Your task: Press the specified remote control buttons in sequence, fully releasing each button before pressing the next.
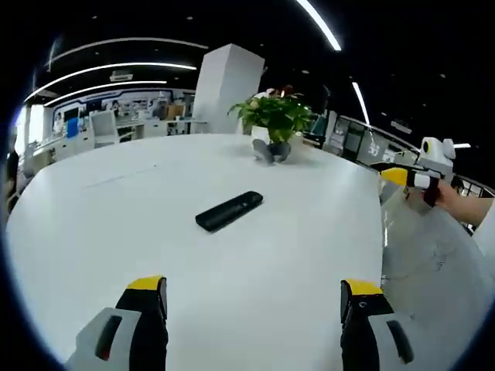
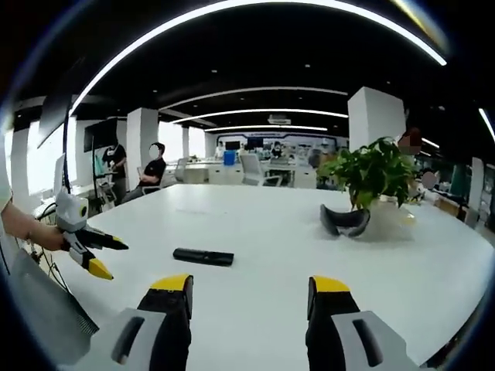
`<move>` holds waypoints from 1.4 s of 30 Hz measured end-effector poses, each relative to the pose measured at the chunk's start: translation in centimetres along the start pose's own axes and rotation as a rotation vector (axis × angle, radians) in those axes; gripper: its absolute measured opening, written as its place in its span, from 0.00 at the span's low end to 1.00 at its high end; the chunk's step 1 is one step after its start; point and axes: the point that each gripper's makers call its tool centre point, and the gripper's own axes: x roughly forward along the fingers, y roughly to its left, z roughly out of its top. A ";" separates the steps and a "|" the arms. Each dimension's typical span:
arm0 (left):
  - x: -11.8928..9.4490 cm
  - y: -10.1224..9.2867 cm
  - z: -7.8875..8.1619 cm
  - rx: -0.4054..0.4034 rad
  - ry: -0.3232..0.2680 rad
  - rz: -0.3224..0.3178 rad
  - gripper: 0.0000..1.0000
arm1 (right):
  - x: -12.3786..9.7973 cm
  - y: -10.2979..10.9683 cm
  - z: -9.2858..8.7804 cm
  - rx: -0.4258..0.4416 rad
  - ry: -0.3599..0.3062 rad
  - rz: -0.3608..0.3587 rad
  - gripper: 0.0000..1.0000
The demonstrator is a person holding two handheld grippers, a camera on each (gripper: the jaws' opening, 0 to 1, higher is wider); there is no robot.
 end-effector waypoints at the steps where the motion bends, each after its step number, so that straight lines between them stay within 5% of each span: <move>1: 0.3 0.2 0.0 0.013 0.011 0.005 0.96 | 0.0 0.0 0.0 0.002 0.001 0.002 0.58; 12: 3.6 2.2 0.7 0.083 0.099 -0.001 0.85 | 0.4 0.2 -0.4 -0.010 0.027 0.027 0.56; 29: 6.4 4.2 2.2 0.138 0.167 -0.005 0.85 | 0.3 -0.6 0.1 0.065 -0.010 0.025 0.51; 42: 8.0 4.7 2.3 0.163 0.174 -0.013 0.82 | 0.8 0.3 -0.9 -0.050 0.063 0.049 0.41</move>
